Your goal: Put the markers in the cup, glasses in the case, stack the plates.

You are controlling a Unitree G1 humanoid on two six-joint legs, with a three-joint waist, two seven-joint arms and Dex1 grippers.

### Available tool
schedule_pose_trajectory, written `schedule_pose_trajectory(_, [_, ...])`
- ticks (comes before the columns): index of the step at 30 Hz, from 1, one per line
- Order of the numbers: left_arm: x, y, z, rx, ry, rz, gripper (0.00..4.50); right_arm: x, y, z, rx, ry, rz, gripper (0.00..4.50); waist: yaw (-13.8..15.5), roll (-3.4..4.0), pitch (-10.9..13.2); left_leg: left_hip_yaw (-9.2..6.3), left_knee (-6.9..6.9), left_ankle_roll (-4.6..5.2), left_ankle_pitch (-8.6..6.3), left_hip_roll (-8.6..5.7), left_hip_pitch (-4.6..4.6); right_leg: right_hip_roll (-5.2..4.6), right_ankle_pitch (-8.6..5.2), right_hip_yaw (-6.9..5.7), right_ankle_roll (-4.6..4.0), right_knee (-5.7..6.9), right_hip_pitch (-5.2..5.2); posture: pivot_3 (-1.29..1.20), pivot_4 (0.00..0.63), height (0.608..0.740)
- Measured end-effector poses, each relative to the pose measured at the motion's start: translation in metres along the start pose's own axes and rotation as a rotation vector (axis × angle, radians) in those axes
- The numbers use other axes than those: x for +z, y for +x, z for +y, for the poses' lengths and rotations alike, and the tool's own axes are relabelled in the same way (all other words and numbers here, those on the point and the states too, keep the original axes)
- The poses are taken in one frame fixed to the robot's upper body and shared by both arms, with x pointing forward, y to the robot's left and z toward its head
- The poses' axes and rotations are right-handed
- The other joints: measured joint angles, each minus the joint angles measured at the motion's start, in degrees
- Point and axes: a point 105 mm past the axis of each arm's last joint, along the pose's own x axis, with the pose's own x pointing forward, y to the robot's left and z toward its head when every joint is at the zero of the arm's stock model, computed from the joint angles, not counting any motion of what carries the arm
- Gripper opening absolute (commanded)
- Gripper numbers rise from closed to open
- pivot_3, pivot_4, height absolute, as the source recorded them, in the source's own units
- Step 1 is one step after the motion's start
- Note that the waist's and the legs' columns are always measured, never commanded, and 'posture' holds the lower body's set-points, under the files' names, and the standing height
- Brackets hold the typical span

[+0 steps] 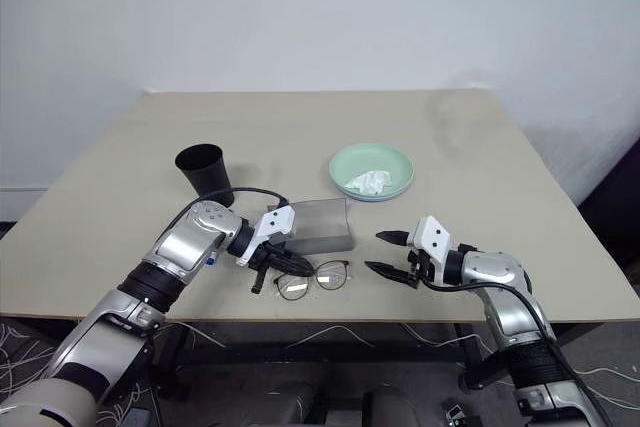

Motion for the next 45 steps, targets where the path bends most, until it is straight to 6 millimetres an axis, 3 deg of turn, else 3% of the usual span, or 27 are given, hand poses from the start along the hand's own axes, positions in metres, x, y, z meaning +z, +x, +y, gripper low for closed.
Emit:
schedule_pose_trajectory(7, [0.003, -0.004, -0.001, 0.002, 0.010, -0.002, 0.01, 0.001, 0.000, -0.002, -0.003, -0.007, -0.002, 3.10, 0.0, 0.00, 0.0, -0.01, -0.02, 0.00, 0.00, 0.00, -0.02, 0.01, 0.01, 0.00, 0.01, 0.00, -0.02, 0.00, 0.000, 0.736])
schedule_pose_trajectory(13, [0.014, -0.021, 0.006, 0.054, 0.022, -0.053, 0.01, -0.003, -0.005, -0.007, -0.016, -0.011, 0.018, 3.10, 0.0, -0.02, 0.0, -0.01, 0.00, 0.00, 0.00, 0.00, -0.04, 0.00, 0.00, -0.01, 0.01, 0.00, -0.02, 0.00, 0.000, 0.736])
schedule_pose_trajectory(21, [0.075, -0.057, 0.030, 0.197, 0.205, -0.134, 0.01, -0.005, -0.008, -0.013, -0.029, -0.024, 0.035, 3.10, 0.0, -0.10, 0.0, -0.02, 0.02, 0.00, 0.00, 0.00, -0.11, 0.00, 0.01, -0.06, 0.03, -0.02, -0.03, 0.00, 0.000, 0.736])
schedule_pose_trajectory(24, [0.090, -0.068, 0.043, 0.276, 0.266, -0.130, 0.01, -0.005, -0.008, -0.014, -0.031, -0.023, 0.038, 3.10, 0.0, -0.10, 0.0, -0.01, 0.03, 0.00, 0.01, -0.01, -0.08, 0.00, 0.02, -0.05, 0.04, -0.02, 0.00, 0.00, 0.000, 0.736])
schedule_pose_trajectory(27, [0.079, -0.067, 0.055, 0.332, 0.298, -0.060, 0.01, -0.006, -0.008, -0.015, -0.036, -0.026, 0.040, 3.10, 0.0, -0.09, 0.0, 0.02, 0.01, 0.00, 0.00, 0.00, -0.04, 0.02, 0.02, -0.01, 0.04, -0.01, 0.02, 0.00, 0.000, 0.736])
schedule_pose_trajectory(33, [0.049, -0.039, 0.067, 0.326, 0.311, 0.045, 0.01, -0.004, -0.002, -0.013, -0.040, -0.022, 0.022, 3.10, 0.2, -0.15, 0.1, -0.01, 0.07, 0.01, 0.01, -0.05, -0.13, 0.00, 0.05, -0.06, 0.09, -0.02, -0.01, 0.00, 0.000, 0.736])
schedule_pose_trajectory(45, [0.028, -0.016, 0.075, 0.317, 0.348, 0.138, 0.01, -0.007, -0.003, -0.008, -0.060, -0.013, 0.021, 3.10, 0.1, -0.20, 0.1, -0.02, 0.32, 0.03, 0.00, -0.06, -0.25, 0.01, 0.15, -0.11, 0.27, -0.01, -0.01, 0.00, 0.000, 0.736])
